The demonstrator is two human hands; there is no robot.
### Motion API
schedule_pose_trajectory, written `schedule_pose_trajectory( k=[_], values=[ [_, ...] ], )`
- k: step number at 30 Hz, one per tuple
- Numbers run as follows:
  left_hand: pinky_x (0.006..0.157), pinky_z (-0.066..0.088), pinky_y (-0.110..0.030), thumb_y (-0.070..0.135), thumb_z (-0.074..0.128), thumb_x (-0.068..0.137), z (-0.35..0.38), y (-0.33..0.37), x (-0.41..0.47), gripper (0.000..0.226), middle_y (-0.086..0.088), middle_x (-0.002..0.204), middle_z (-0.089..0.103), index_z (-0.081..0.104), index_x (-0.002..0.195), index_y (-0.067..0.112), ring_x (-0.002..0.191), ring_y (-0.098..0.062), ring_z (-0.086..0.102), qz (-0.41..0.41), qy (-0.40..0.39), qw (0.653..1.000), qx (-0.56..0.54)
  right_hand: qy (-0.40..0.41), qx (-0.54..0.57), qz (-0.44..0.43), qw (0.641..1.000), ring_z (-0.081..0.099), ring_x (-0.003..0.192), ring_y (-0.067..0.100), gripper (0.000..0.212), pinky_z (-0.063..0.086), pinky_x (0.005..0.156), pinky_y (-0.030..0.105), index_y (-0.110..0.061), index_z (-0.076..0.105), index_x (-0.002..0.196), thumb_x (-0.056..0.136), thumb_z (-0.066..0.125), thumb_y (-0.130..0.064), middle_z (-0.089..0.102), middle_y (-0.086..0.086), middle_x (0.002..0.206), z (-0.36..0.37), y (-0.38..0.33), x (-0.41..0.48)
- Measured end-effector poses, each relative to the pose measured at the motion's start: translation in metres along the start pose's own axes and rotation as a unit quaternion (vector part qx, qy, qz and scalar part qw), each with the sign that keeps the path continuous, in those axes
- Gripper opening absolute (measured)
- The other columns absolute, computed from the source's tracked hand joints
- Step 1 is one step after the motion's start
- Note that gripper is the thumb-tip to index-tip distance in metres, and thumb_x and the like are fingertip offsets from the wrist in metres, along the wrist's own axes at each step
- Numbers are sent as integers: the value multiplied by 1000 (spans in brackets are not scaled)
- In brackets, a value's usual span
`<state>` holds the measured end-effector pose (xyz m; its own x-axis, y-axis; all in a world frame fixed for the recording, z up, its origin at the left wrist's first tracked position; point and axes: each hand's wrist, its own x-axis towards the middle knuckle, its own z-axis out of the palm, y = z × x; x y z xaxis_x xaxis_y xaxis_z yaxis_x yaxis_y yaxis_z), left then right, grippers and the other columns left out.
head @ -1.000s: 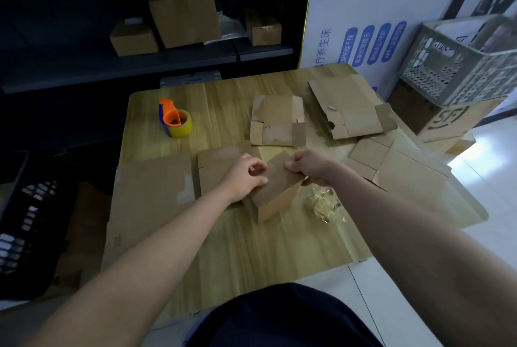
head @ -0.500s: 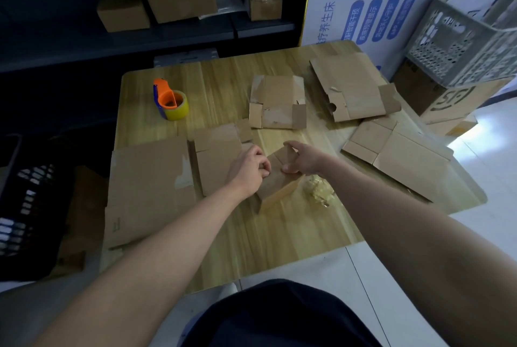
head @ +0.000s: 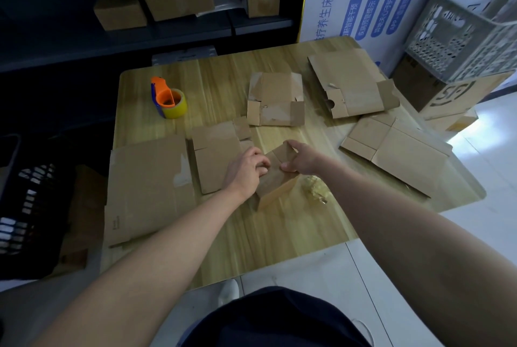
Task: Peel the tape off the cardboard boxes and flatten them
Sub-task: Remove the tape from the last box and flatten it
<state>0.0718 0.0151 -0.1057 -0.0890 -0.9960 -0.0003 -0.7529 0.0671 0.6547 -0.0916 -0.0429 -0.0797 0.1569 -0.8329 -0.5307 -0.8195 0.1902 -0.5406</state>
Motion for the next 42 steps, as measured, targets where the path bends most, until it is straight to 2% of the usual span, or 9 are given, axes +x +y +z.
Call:
schedule_pose_trajectory(
  k=[4, 9, 17, 20, 23, 26, 30, 37, 42],
  values=[
    [82, 42, -27, 11, 63, 88, -1, 1, 1, 6, 10, 102, 51, 63, 85, 17, 96, -15, 52, -6, -11, 1000, 8, -1, -24, -5, 1000, 43, 124, 32, 76, 39, 99, 38, -22, 19, 150, 88, 64, -25, 38, 14, 143, 0, -3, -3],
    [88, 40, -26, 16, 59, 91, -3, 0, -3, 17, 8, 114, 55, 63, 108, 16, 99, -10, 50, -13, -8, 1000, -5, -1, -52, -7, 999, 41, 127, 32, 64, 37, 101, 38, -21, 14, 151, 97, 48, -24, 37, 15, 145, 1, -7, -7],
    [85, 44, -29, 14, 62, 89, -1, 4, 0, 2, 8, 104, 55, 63, 90, 14, 96, -14, 53, -17, -12, 1000, 21, 2, -60, -1, 998, 44, 124, 32, 63, 38, 98, 36, -19, 13, 152, 98, 46, -22, 38, 16, 144, 1, -7, -15],
    [82, 45, -31, 10, 60, 89, 1, 7, 0, 10, 8, 101, 52, 59, 81, 15, 94, -16, 53, -1, -12, 999, 35, 2, -57, 5, 998, 44, 124, 31, 64, 38, 97, 35, -20, 11, 152, 98, 46, -23, 37, 16, 144, 0, -8, -18],
    [89, 45, -34, 11, 58, 91, 2, 3, -2, 10, 9, 109, 54, 62, 97, 17, 101, -16, 54, 15, -23, 999, 31, 2, -56, 5, 998, 45, 124, 31, 64, 39, 97, 35, -20, 11, 152, 99, 46, -22, 38, 16, 144, 0, -7, -21],
    [98, 42, -33, 14, 56, 93, 2, 1, -5, 30, 6, 124, 54, 62, 122, 18, 111, -15, 52, 8, -17, 999, 35, -1, -59, 4, 998, 43, 127, 32, 64, 38, 101, 37, -18, 9, 152, 99, 45, -21, 36, 17, 146, 0, -10, -23],
    [95, 43, -37, 15, 61, 90, 3, 2, -7, 25, -1, 118, 60, 68, 114, 13, 107, -19, 54, 48, 16, 996, 76, -8, -74, 2, 997, 44, 126, 34, 64, 39, 101, 38, -15, 6, 152, 100, 43, -19, 36, 19, 145, 0, -12, -23],
    [85, 44, -23, 15, 62, 89, 1, 3, -4, 16, 1, 103, 59, 69, 104, 11, 98, -16, 56, 11, 4, 999, 33, 12, 2, -9, 1000, 38, 133, 31, 62, 32, 108, 35, -12, 23, 149, 94, 51, -11, 37, 16, 147, 3, -5, -19],
    [84, 41, -29, 39, 71, 80, -2, 15, 2, 26, 7, 98, 55, 64, 91, 17, 90, -13, 52, 21, -26, 994, 102, 7, -2, -1, 1000, 40, 131, 32, 62, 34, 106, 36, -15, 18, 150, 96, 49, -15, 36, 16, 147, 2, -5, -21]
  ],
)
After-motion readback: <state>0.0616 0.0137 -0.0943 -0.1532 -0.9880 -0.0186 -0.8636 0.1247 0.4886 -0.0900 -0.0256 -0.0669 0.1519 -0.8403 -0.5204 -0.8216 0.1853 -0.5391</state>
